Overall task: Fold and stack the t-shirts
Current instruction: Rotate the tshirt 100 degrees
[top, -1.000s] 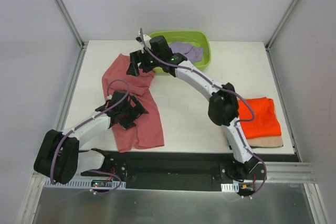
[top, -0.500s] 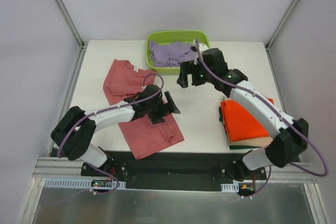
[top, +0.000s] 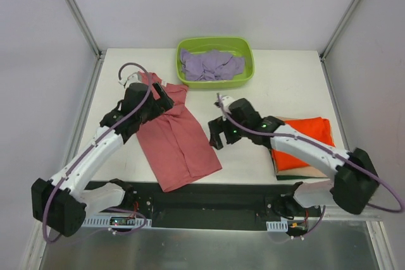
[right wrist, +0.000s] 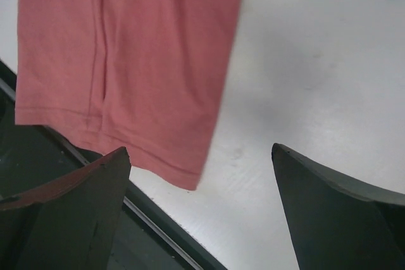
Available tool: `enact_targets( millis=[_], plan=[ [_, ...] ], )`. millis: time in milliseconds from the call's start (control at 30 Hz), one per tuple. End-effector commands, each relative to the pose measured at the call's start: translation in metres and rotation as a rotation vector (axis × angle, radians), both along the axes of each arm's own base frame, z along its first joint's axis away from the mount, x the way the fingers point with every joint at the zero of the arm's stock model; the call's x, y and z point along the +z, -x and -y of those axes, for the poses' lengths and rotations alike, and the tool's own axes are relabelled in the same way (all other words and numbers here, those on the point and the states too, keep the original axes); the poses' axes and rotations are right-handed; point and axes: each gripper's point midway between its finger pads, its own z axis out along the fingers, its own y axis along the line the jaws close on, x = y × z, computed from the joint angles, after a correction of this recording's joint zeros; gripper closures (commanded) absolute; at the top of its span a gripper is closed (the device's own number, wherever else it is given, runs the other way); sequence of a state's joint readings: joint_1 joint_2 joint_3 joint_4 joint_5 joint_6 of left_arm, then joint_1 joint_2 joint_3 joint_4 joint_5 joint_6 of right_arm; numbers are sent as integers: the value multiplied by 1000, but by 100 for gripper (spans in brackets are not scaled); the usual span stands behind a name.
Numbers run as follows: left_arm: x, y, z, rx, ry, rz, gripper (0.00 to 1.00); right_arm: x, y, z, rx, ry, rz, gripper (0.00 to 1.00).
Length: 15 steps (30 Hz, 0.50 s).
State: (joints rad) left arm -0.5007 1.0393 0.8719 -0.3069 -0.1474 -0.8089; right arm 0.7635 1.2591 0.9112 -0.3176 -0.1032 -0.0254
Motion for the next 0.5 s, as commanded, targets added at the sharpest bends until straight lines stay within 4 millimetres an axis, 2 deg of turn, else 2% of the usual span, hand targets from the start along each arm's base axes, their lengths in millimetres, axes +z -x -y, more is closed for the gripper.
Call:
enact_targets(
  millis=[0, 100, 133, 167, 233, 367, 467],
  plan=[
    [1, -43, -40, 77, -144, -13, 1, -14, 15, -69, 130, -50, -54, 4],
    [5, -83, -42, 68, -143, -23, 1, -28, 24, -108, 193, -31, -89, 4],
    [3, -97, -41, 60, -142, -33, 1, -31, 27, -121, 217, -15, -79, 4],
    [-9, -111, -39, 38, -152, -63, 1, -33, 27, -130, 227, 8, -56, 4],
    [-7, -141, -32, 5, -164, -53, 1, -37, 27, -151, 240, 43, -21, 4],
    [-34, -189, -13, -97, -173, -80, 1, -66, 29, -168, 256, 127, -53, 4],
    [-63, -207, -6, -114, -90, -156, 1, -84, 31, -167, 266, 167, -73, 4]
  ],
)
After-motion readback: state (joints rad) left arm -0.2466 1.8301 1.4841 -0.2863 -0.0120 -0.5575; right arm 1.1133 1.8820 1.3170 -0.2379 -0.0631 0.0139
